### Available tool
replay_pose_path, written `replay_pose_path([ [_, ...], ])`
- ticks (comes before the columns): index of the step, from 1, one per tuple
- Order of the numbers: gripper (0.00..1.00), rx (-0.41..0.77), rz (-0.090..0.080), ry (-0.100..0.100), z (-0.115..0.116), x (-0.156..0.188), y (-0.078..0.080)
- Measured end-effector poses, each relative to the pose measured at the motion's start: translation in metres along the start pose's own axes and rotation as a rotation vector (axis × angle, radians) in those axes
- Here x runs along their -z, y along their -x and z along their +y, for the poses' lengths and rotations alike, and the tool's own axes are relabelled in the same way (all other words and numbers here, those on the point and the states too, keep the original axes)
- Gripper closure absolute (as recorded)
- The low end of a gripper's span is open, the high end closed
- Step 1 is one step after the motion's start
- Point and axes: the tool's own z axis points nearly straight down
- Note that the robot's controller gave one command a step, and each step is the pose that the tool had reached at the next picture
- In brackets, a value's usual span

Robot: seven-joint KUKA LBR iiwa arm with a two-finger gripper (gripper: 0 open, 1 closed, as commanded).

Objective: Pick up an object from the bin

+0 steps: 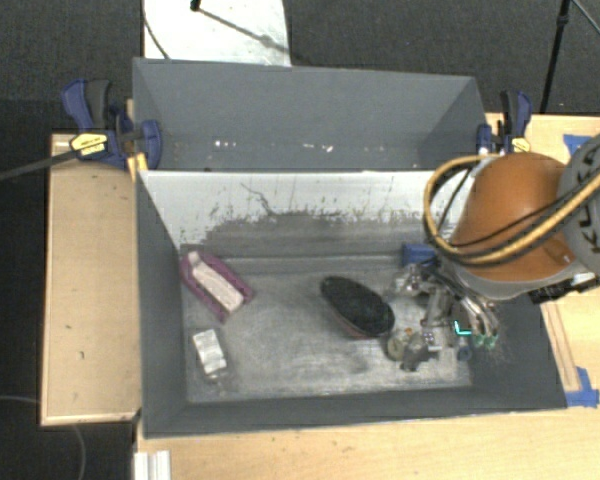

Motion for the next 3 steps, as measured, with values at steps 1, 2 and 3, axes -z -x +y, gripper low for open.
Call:
replay_pose_path([
  [1, 0.0, 0.178, -0.011, -0.001, 0.027, -0.063, 0.037],
  [2, 1.0, 0.179, -0.008, -0.001, 0.027, -0.065, 0.037],
  [3, 1.0, 0.543, -0.014, -0.005, -0.015, 0.088, 0.082],
])
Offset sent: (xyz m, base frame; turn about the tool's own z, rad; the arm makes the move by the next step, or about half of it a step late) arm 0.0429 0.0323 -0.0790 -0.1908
